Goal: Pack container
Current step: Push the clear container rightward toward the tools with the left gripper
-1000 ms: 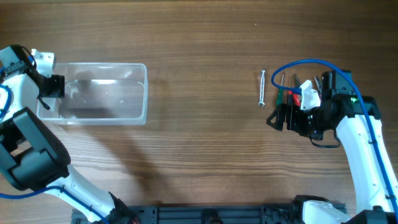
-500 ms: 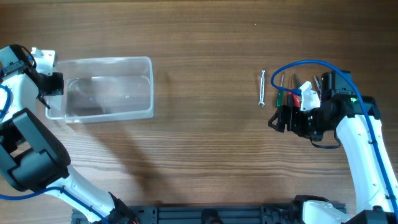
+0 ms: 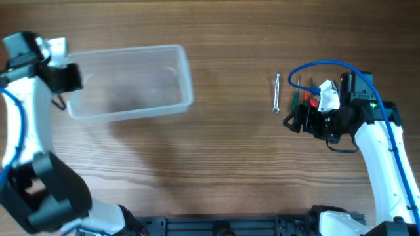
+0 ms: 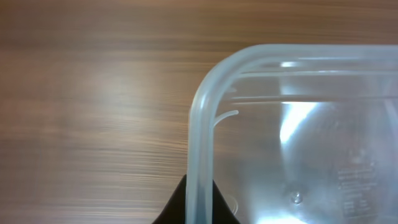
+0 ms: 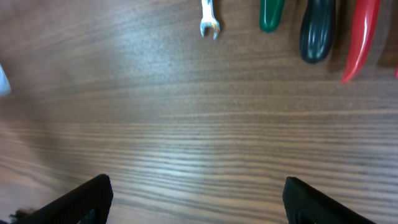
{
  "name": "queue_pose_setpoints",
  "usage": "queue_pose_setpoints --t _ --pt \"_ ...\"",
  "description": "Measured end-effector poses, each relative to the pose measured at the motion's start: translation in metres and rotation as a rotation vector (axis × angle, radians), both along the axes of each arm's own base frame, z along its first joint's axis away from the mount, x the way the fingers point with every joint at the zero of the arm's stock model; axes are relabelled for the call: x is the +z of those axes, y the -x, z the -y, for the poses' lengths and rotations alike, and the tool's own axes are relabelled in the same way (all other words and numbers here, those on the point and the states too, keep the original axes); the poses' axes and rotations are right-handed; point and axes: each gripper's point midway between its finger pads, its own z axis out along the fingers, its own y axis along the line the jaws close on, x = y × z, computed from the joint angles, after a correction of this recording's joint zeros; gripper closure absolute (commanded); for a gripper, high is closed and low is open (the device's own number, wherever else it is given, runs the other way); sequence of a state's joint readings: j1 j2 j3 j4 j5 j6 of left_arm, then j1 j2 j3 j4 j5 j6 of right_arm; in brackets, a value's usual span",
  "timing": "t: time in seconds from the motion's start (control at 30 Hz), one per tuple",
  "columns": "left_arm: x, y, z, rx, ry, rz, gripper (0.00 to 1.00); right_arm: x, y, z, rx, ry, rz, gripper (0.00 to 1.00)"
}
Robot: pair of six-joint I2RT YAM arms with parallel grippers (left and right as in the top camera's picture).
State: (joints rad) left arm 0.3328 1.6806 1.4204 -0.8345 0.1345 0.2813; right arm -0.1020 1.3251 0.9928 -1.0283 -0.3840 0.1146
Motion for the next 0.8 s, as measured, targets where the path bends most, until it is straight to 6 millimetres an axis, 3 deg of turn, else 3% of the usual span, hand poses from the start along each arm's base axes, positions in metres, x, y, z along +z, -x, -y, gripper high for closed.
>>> queue_pose_setpoints --t 0.03,0.13,0.2,0.33,0.5,0.73,0.8 --pt "0.005 0.001 0.011 -0.023 0.004 0.004 0.96 0.0 -0.001 0.0 -0.001 0.0 0.005 0.12" --pt "0.028 0.01 0.089 -0.146 0.048 0.009 0.96 0.001 -0.006 0.001 -0.011 0.0 0.021 0.13" --pt "0.029 0.017 0.126 -0.186 0.086 -0.014 0.96 0.001 -0.006 0.001 -0.014 -0.001 0.022 0.13" --pt "0.025 0.023 0.179 -0.248 0.115 -0.042 0.96 0.001 -0.006 0.001 -0.014 -0.001 0.022 0.12" --pt "0.004 0.02 0.196 -0.227 0.098 -0.096 0.96 0.001 -0.006 0.001 -0.014 -0.001 0.022 0.12" --pt "-0.059 0.001 0.184 -0.111 0.031 -0.207 0.96 0.001 -0.006 0.001 -0.014 -0.001 0.022 0.12" --pt "-0.07 -0.004 0.183 -0.104 0.022 -0.214 0.94 0.001 -0.006 0.001 -0.014 -0.001 0.021 0.12"
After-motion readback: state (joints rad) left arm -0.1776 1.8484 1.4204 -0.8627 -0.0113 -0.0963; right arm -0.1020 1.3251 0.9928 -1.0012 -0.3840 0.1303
